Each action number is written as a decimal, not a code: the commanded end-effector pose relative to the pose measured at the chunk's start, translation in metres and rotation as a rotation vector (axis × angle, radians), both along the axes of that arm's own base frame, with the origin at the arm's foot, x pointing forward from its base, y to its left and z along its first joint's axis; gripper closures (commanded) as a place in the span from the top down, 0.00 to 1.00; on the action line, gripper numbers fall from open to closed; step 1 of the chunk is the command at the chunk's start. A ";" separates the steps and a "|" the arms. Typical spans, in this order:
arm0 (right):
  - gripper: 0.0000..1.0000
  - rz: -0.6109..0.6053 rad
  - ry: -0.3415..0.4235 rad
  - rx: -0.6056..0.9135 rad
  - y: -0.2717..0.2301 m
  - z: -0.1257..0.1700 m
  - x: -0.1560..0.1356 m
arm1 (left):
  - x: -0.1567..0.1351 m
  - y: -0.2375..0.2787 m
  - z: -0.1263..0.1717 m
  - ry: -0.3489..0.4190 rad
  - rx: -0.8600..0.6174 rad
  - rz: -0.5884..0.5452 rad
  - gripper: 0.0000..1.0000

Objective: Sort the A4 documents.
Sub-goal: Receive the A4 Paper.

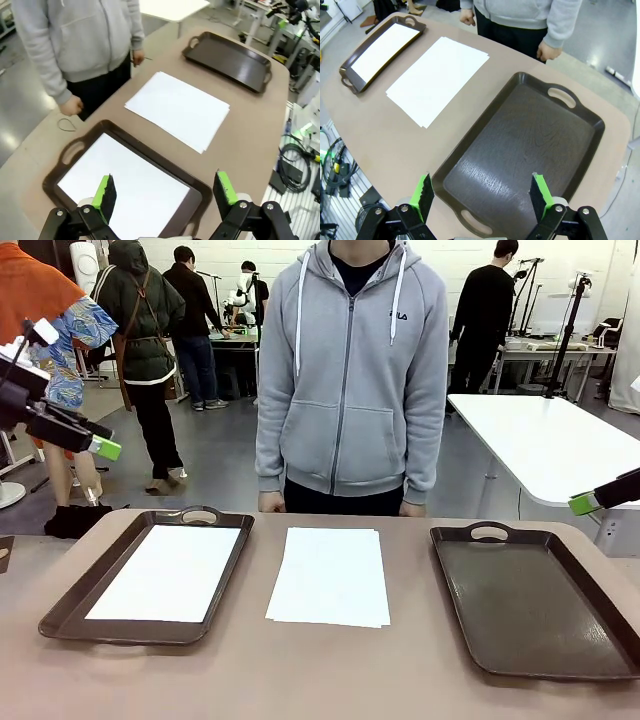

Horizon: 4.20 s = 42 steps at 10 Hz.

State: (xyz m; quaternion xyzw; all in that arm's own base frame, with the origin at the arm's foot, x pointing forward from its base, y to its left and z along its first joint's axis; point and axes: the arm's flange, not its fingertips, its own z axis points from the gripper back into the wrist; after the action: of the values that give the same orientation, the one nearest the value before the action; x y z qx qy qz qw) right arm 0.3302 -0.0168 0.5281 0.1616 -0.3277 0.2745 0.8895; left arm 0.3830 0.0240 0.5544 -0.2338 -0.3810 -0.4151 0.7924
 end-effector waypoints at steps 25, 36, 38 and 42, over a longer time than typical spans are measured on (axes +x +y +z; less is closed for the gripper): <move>1.00 0.009 0.002 0.009 0.000 -0.001 0.001 | 0.003 0.010 -0.009 0.055 -0.009 0.024 1.00; 1.00 0.009 0.002 0.009 0.000 -0.001 0.001 | 0.003 0.010 -0.009 0.055 -0.009 0.024 1.00; 1.00 0.009 0.002 0.009 0.000 -0.001 0.001 | 0.003 0.010 -0.009 0.055 -0.009 0.024 1.00; 1.00 0.009 0.002 0.009 0.000 -0.001 0.001 | 0.003 0.010 -0.009 0.055 -0.009 0.024 1.00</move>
State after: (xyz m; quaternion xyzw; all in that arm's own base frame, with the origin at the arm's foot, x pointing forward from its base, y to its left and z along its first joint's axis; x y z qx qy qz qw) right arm 0.3302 -0.0168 0.5281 0.1616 -0.3277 0.2745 0.8895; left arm 0.3865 0.0325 0.5454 -0.2413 -0.3592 -0.3929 0.8114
